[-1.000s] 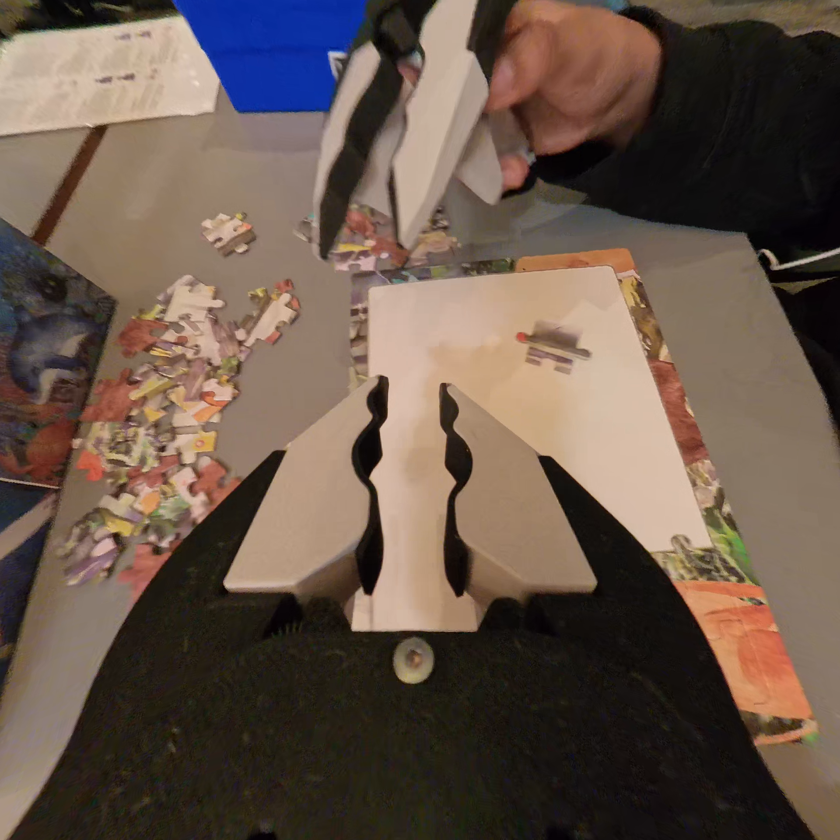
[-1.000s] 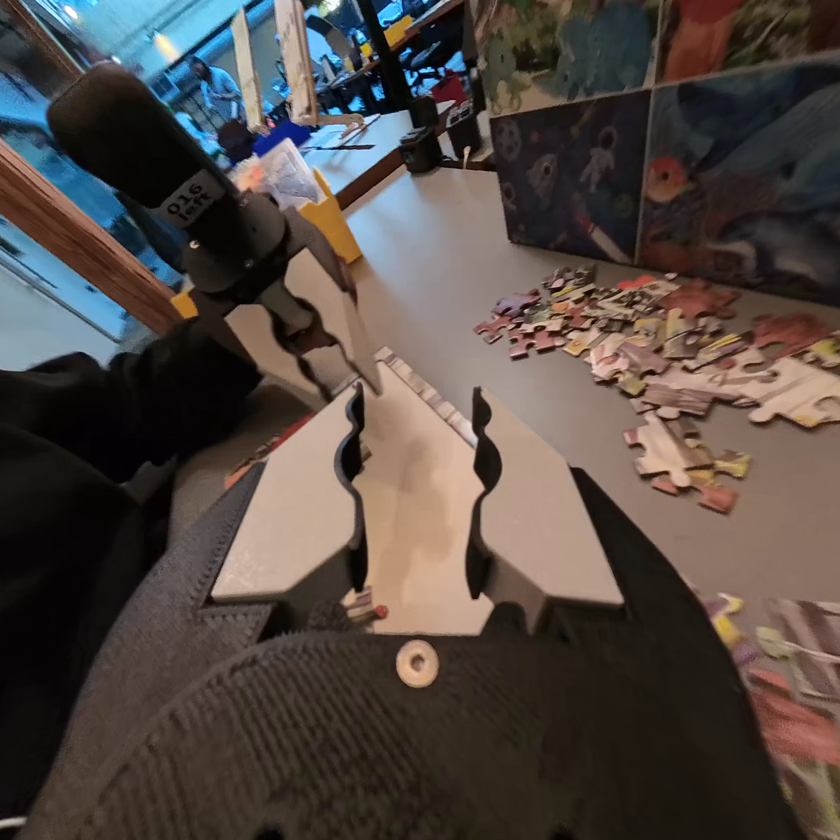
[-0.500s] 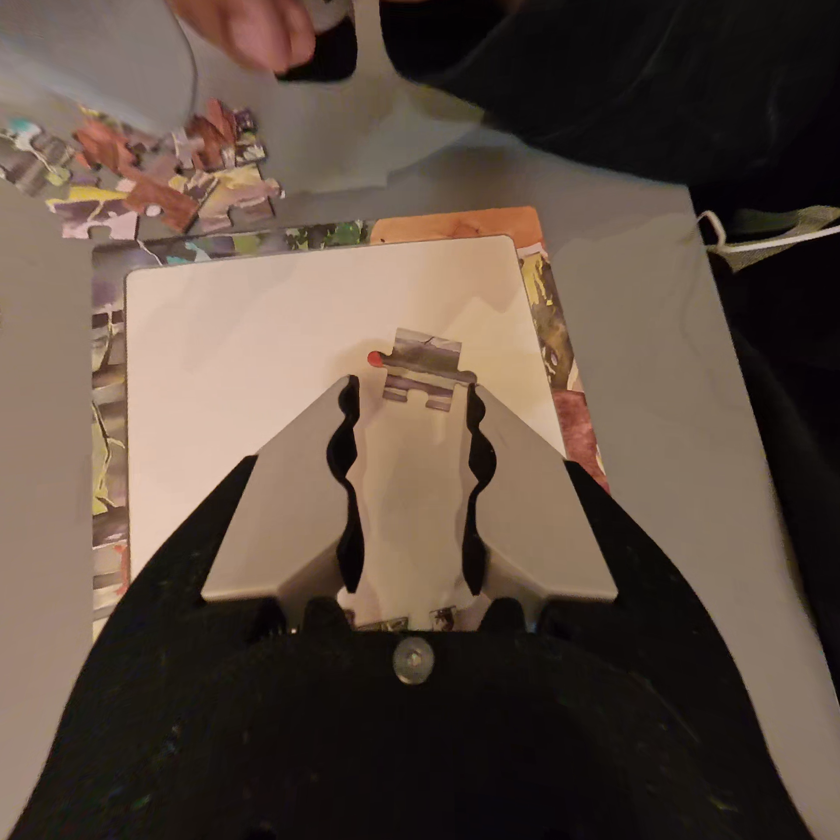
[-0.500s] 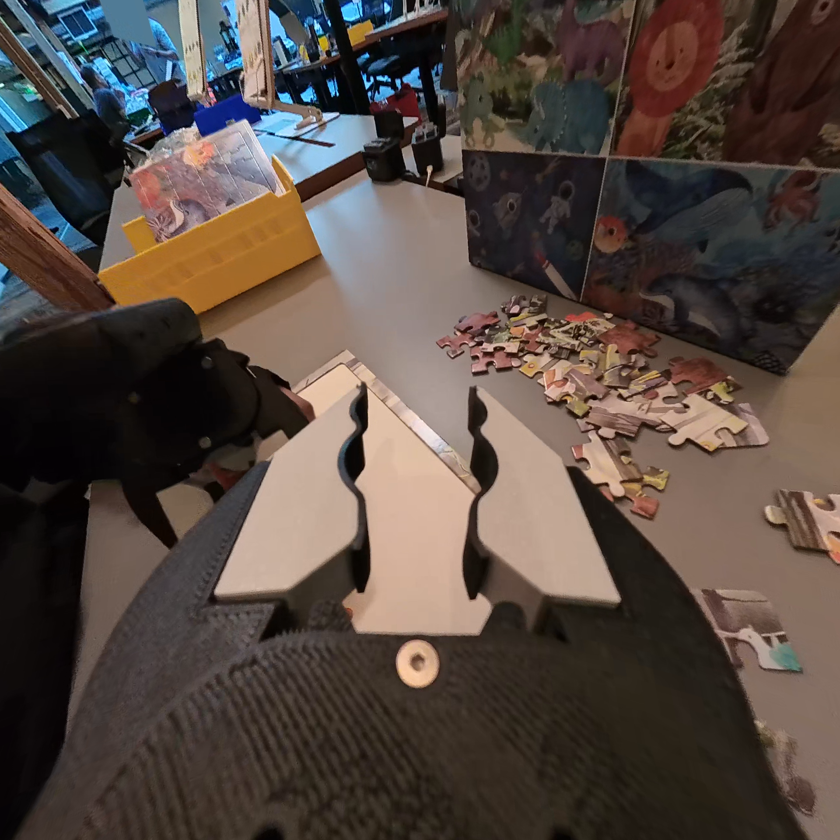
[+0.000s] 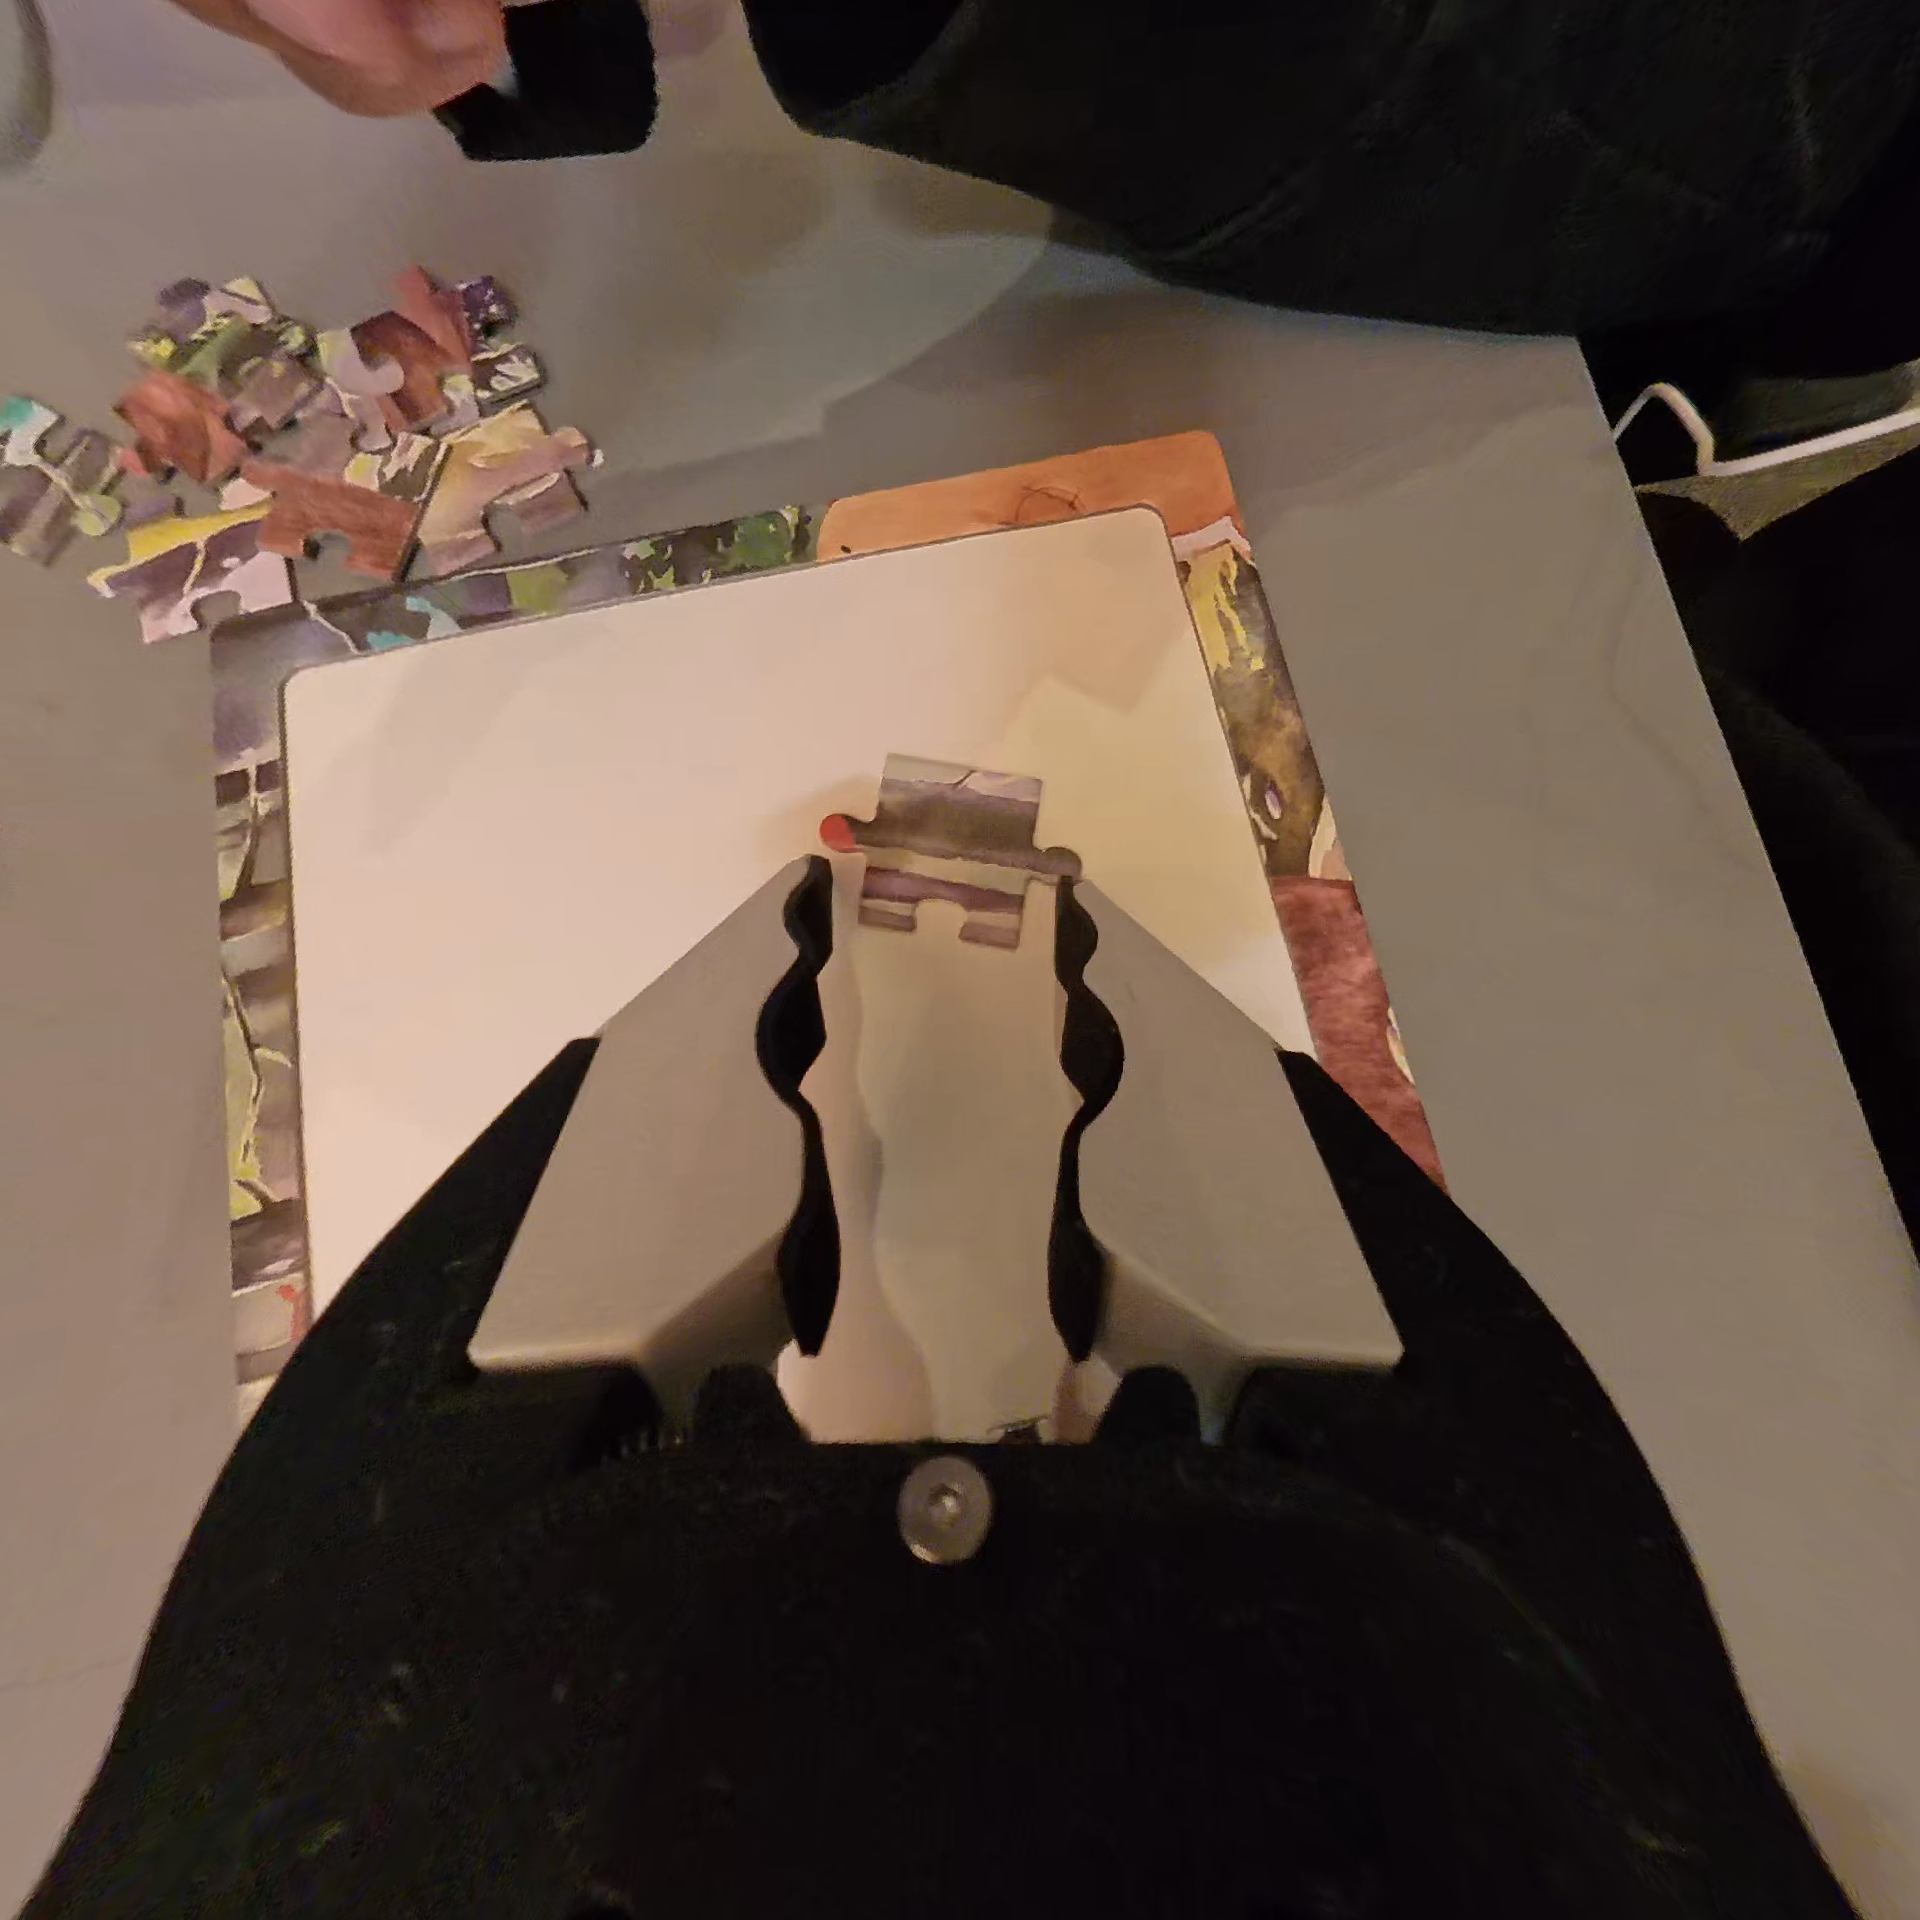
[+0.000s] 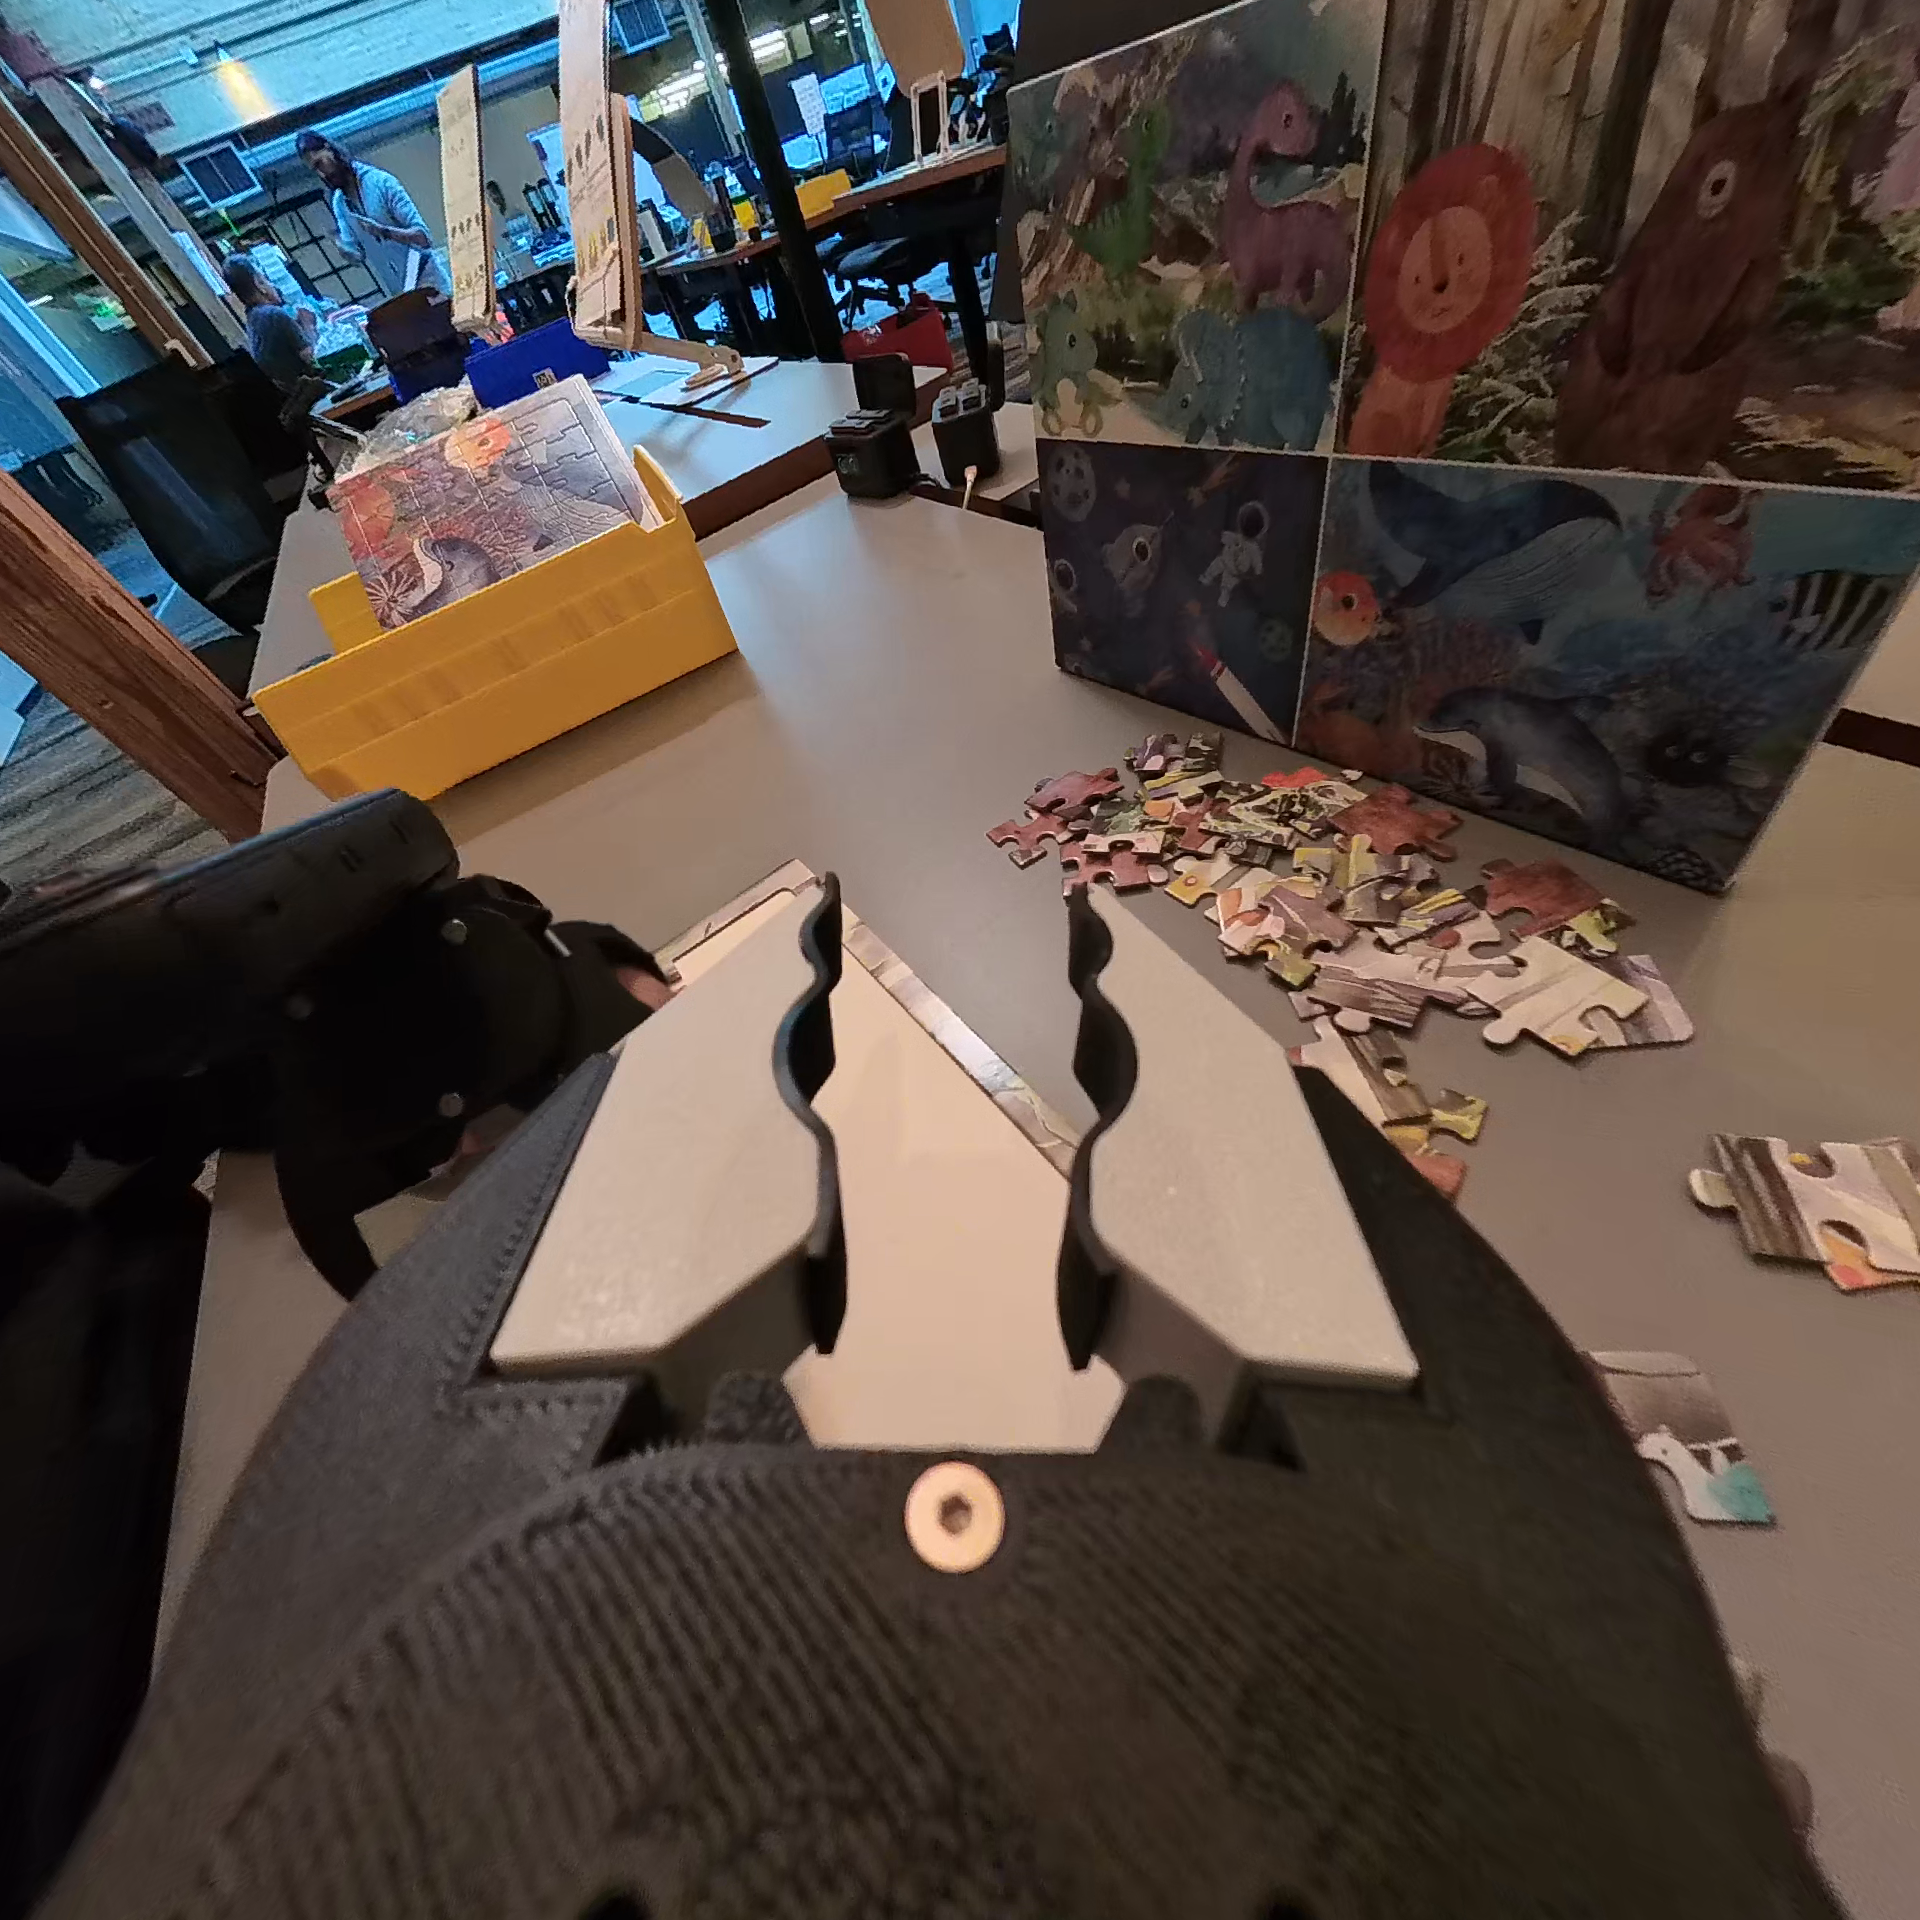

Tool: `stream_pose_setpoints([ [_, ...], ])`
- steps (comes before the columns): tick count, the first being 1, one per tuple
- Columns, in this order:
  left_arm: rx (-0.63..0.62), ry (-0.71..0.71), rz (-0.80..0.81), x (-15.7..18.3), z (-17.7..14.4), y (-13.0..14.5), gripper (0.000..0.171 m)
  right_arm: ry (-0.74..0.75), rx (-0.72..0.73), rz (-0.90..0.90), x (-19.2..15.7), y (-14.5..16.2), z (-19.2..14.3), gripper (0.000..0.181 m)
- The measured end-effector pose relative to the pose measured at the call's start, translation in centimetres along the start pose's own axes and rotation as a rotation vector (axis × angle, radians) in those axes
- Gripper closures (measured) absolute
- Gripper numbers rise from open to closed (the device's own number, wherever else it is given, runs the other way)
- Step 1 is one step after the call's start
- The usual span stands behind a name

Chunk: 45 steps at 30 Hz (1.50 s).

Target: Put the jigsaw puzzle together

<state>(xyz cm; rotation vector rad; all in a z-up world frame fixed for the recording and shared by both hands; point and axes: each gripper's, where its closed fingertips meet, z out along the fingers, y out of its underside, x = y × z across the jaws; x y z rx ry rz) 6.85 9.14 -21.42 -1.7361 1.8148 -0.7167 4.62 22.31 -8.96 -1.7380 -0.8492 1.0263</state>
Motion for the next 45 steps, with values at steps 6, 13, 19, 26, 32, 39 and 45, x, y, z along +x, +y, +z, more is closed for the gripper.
stream_pose_setpoints([
  [6,-0.008,0.038,-0.041,0.5,0.2,0.1,0.142,0.001,-0.003,-0.006,0.0,0.1,0.1,0.139],
  [13,0.005,0.011,-0.03,0.1,-0.2,0.0,0.143,0.002,0.003,-0.009,0.0,-0.1,0.0,0.139],
  [19,0.094,-0.085,-0.051,-2.2,-3.3,-0.7,0.143,0.014,0.023,-0.011,0.1,-0.4,-0.2,0.139],
  [26,0.245,-0.288,-0.18,-7.4,-10.1,-0.1,0.143,0.004,0.181,0.061,-0.1,-2.0,-0.4,0.135],
  [32,0.363,-0.43,-0.248,-9.6,-14.3,-0.1,0.143,-0.248,0.248,0.404,-3.0,0.2,3.4,0.129],
  [39,0.369,-0.479,-0.223,-9.3,-14.0,-0.7,0.162,-0.457,0.144,0.532,-6.1,2.1,5.1,0.165],
  [45,0.369,-0.447,-0.239,-8.9,-13.5,-0.7,0.153,-0.401,0.119,0.478,-4.8,2.1,4.4,0.181],
])
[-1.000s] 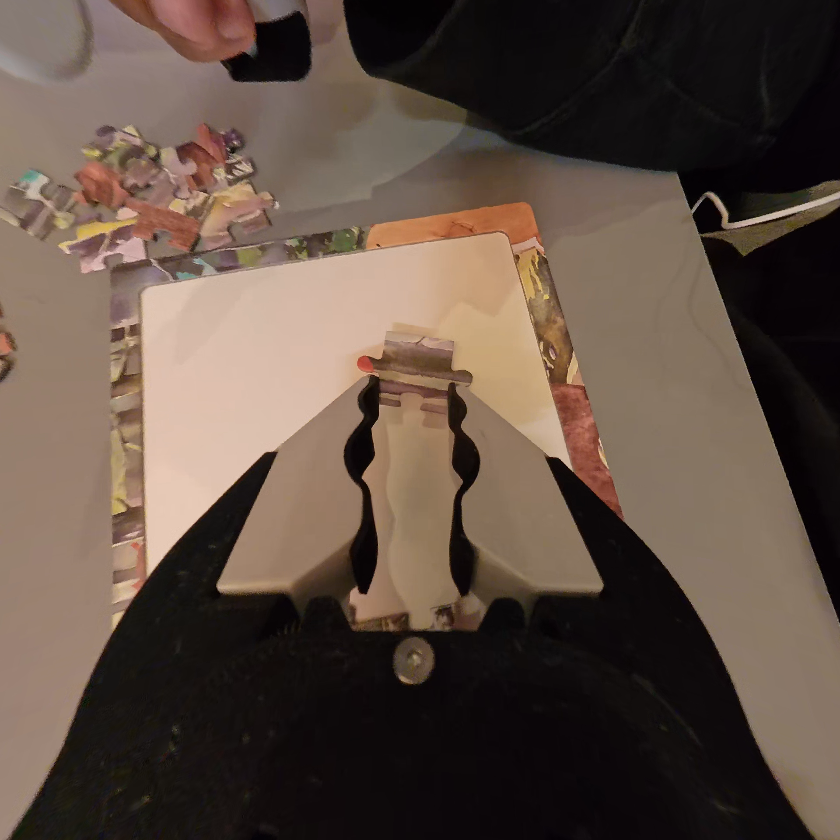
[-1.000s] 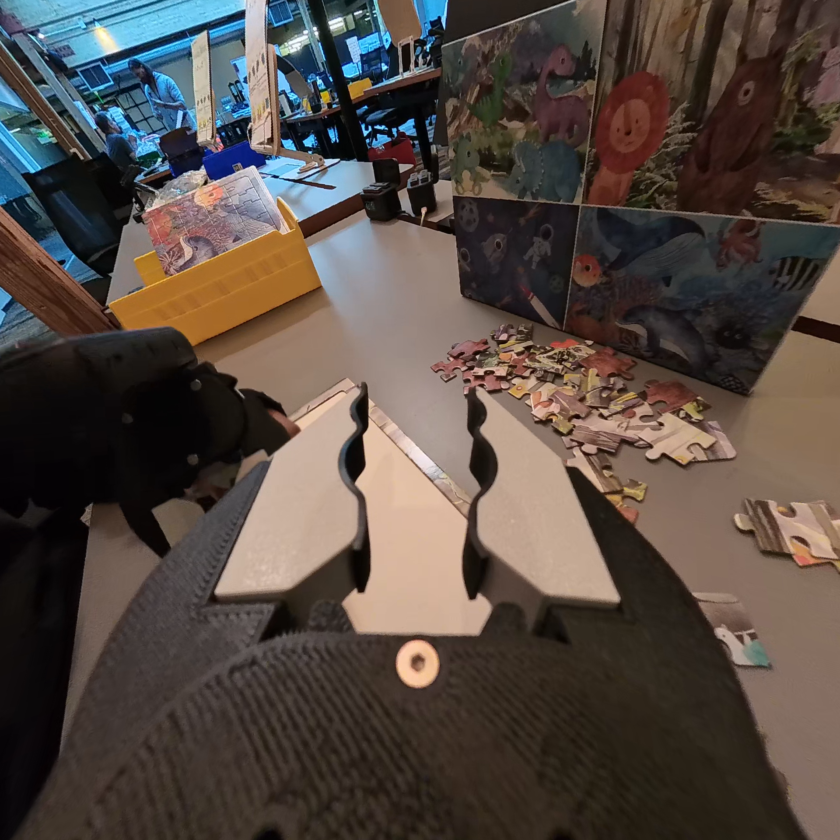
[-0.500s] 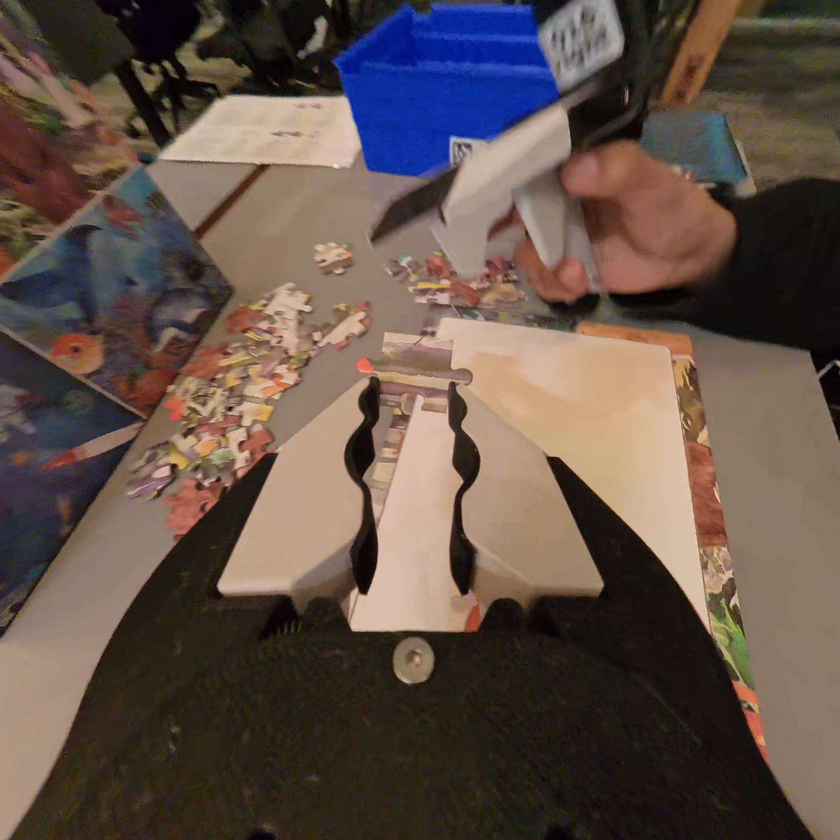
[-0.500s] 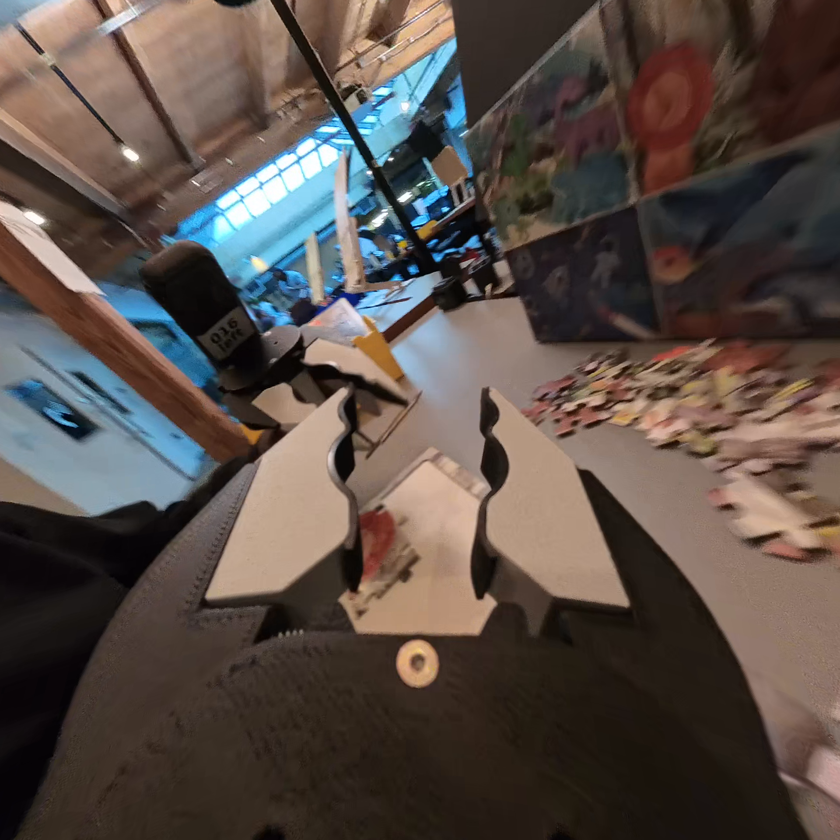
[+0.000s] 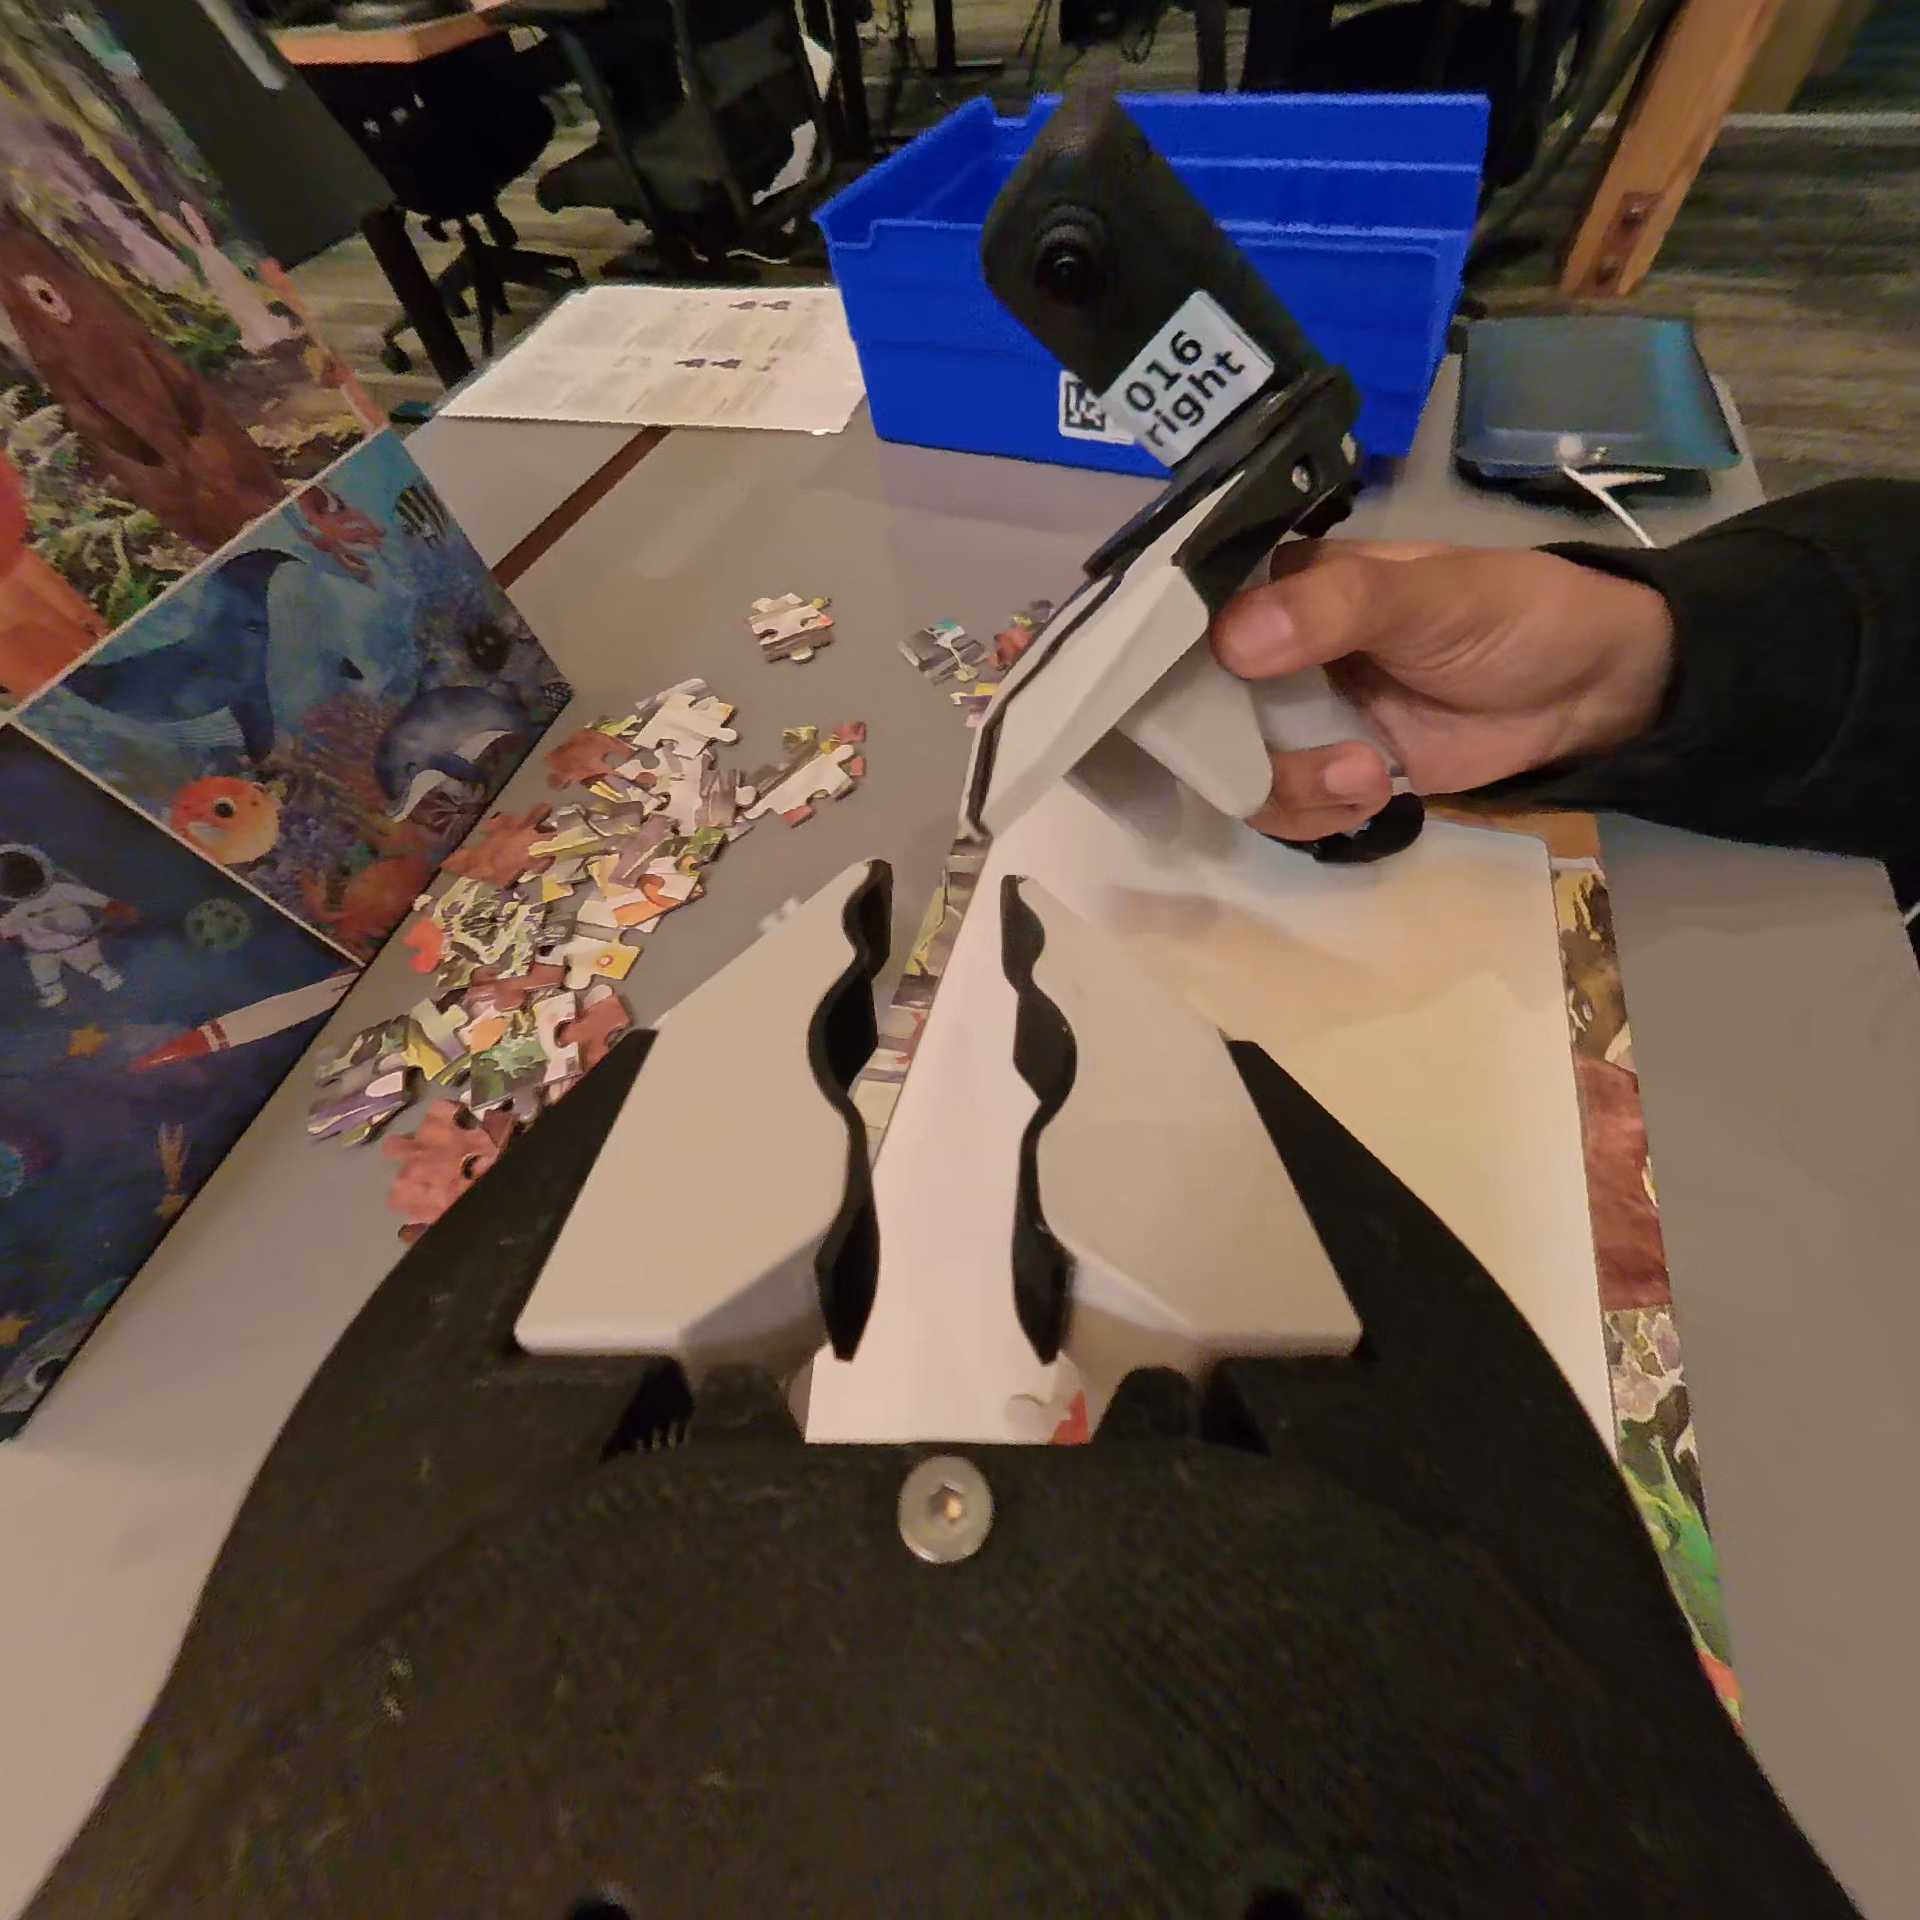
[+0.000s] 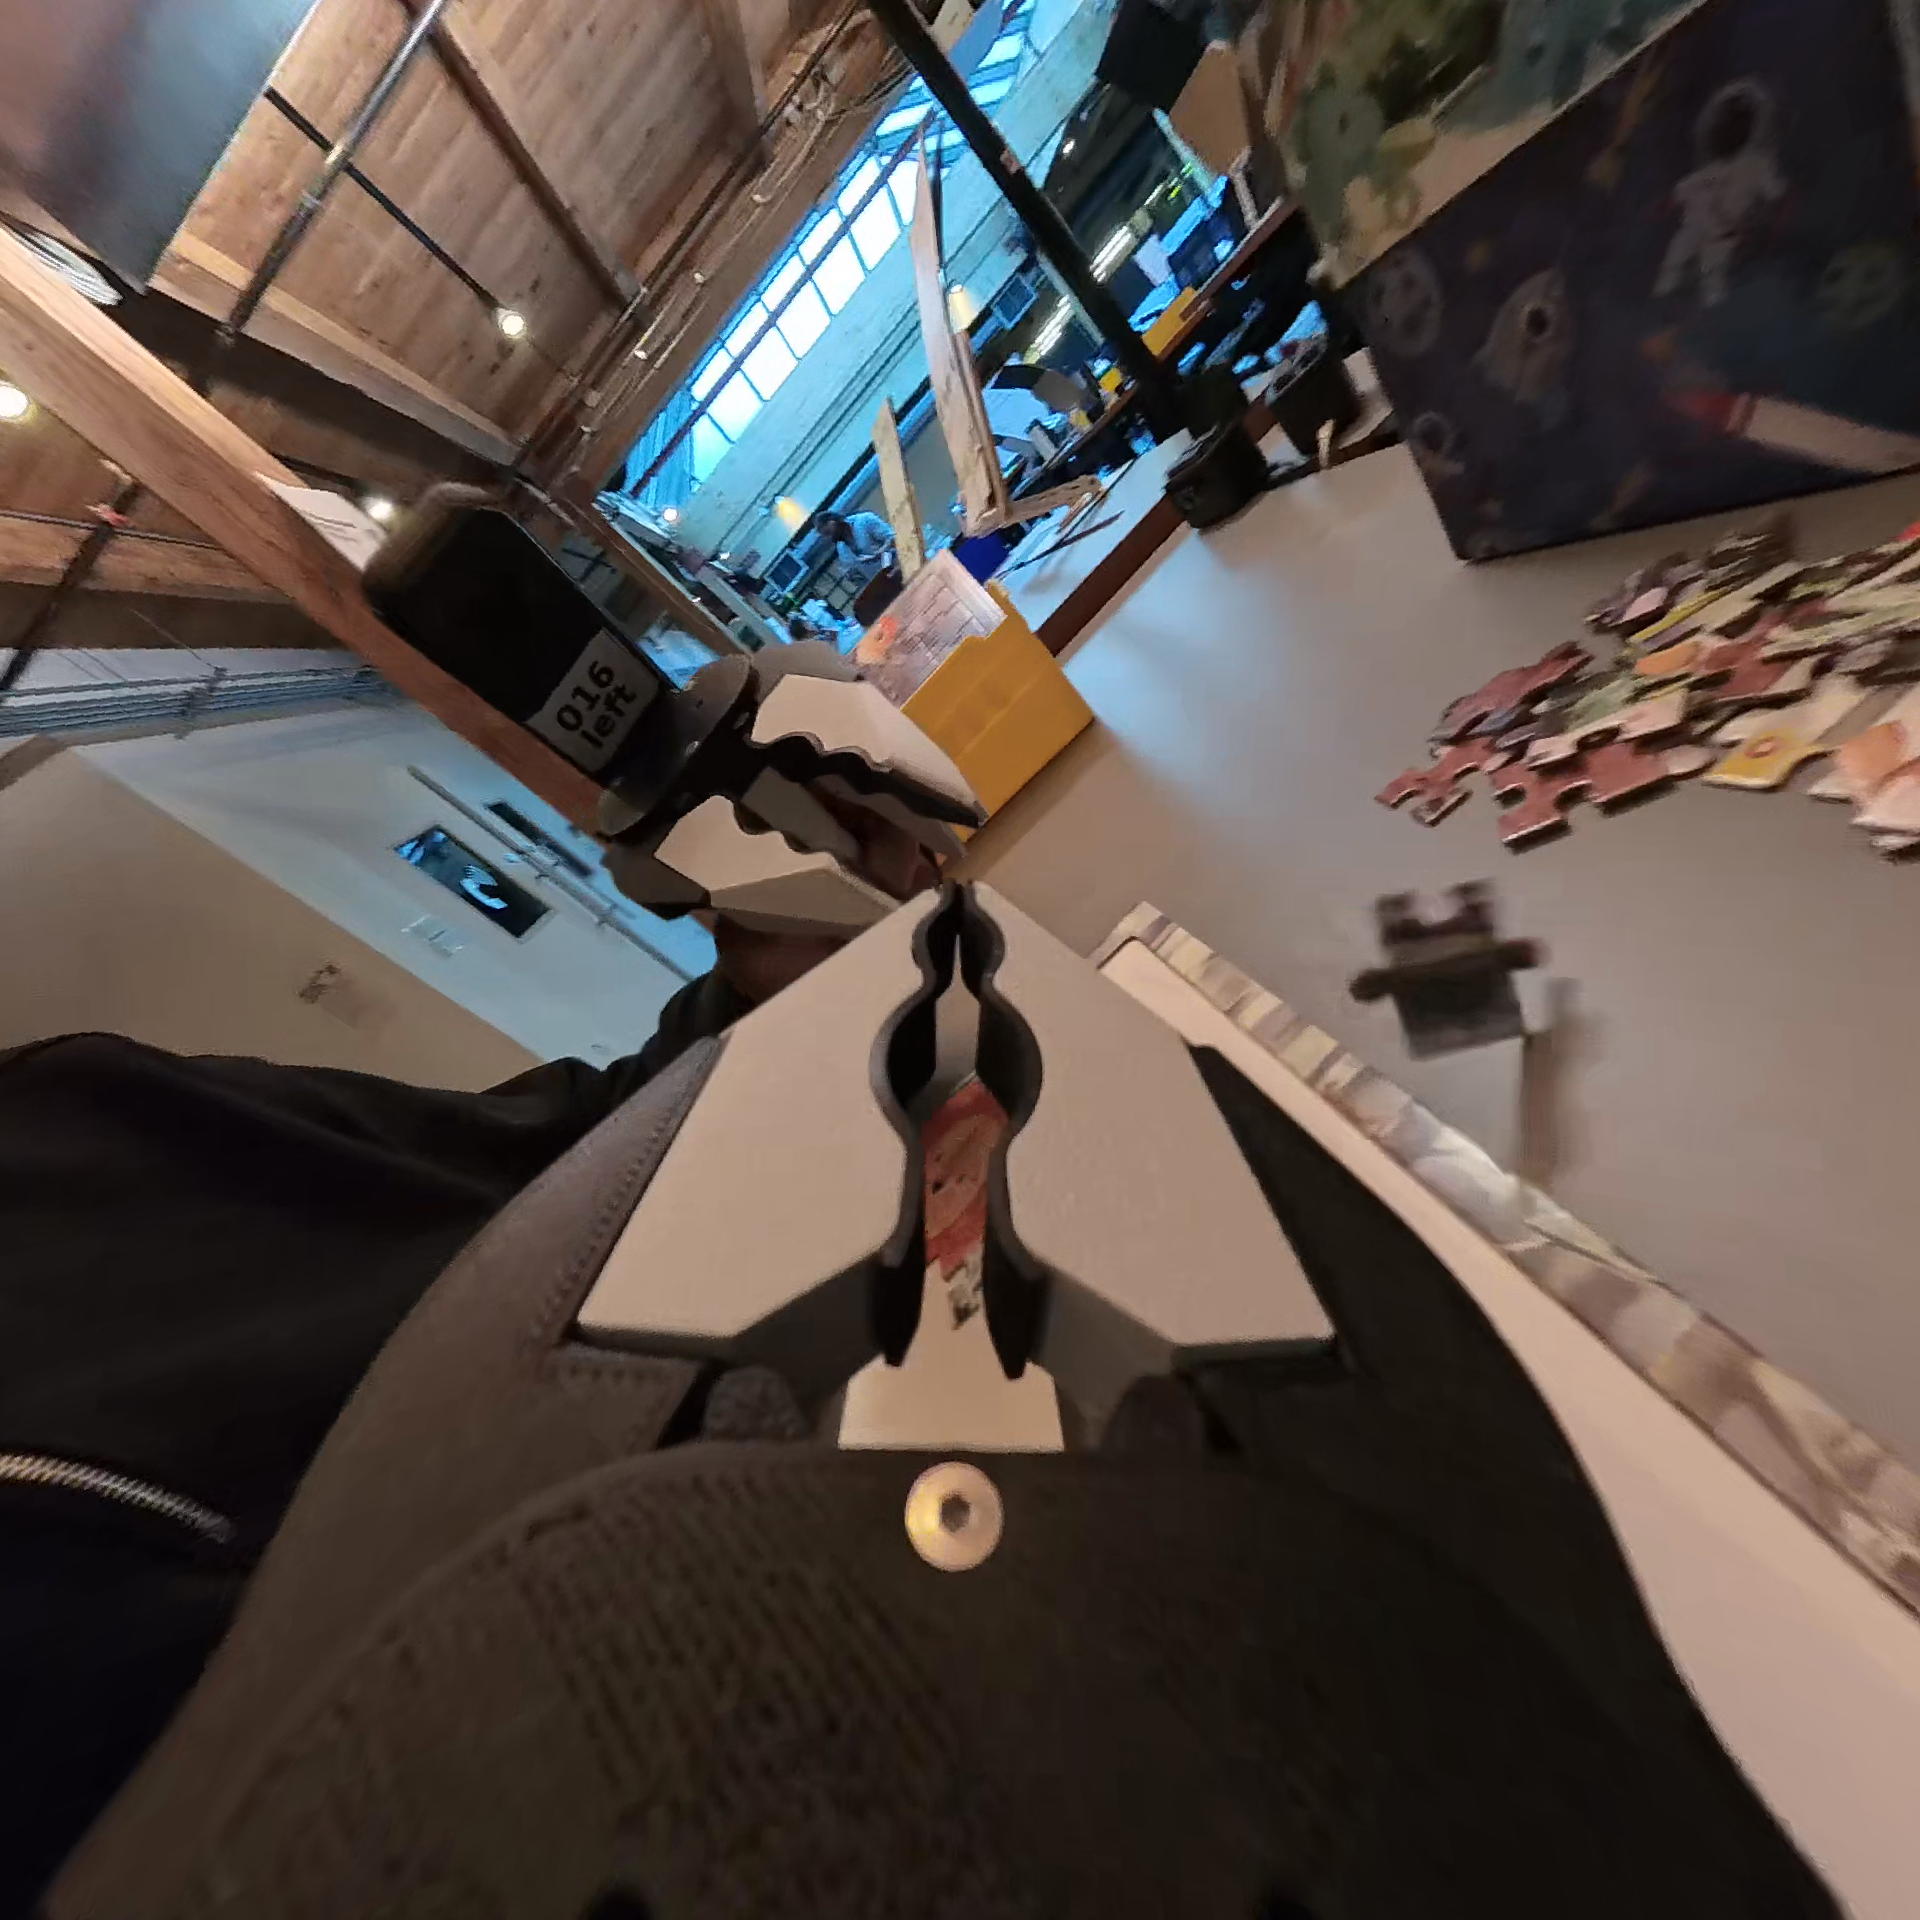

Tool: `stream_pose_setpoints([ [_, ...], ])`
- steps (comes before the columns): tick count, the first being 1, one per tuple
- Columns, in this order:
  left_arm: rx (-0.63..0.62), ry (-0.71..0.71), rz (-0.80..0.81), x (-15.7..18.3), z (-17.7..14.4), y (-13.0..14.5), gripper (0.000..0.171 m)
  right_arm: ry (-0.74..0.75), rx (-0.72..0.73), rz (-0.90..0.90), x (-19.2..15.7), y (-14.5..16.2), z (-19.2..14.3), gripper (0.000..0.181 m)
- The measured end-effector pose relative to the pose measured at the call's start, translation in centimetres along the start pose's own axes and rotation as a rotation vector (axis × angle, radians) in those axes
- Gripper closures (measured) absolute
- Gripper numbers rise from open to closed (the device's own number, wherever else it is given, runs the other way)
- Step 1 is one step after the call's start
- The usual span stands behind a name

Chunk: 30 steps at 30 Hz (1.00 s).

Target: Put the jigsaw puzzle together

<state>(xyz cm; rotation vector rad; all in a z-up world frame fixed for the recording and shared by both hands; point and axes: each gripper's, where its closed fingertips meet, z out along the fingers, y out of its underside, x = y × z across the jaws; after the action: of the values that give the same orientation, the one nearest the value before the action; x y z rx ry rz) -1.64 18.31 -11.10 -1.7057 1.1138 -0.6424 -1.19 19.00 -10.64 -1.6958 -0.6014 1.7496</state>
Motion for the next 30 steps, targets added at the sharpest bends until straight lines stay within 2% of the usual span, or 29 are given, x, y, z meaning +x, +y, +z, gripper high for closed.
stream_pose_setpoints([
  [4,0.009,0.003,-0.077,-1.4,-0.5,0.6,0.152,0.05,0.09,-0.073,0.0,-2.8,-2.2,0.181],
  [10,-0.115,0.024,-0.194,-2.7,1.6,4.6,0.143,0.107,0.236,-0.165,-0.7,-6.8,-5.8,0.176],
  [13,-0.202,0.064,-0.191,-3.2,3.6,6.1,0.129,0.113,0.248,-0.178,-0.9,-7.1,-6.3,0.174],
  [17,-0.341,0.084,-0.093,-4.4,5.8,7.6,0.127,0.098,0.22,-0.162,-0.7,-6.4,-5.6,0.172],
  [20,-0.412,0.065,-0.009,-5.8,6.5,8.2,0.14,0.093,0.209,-0.149,-0.5,-6.1,-5.4,0.171],
  [25,-0.47,0.201,-0.037,-5.2,6.6,9.2,0.15,0.07,0.227,-0.129,-0.8,-6.4,-5.7,0.17],
  [30,-0.445,0.244,-0.062,-4.7,6.7,9.0,0.17,0.068,0.235,-0.121,-0.7,-6.6,-6.0,0.169],
])
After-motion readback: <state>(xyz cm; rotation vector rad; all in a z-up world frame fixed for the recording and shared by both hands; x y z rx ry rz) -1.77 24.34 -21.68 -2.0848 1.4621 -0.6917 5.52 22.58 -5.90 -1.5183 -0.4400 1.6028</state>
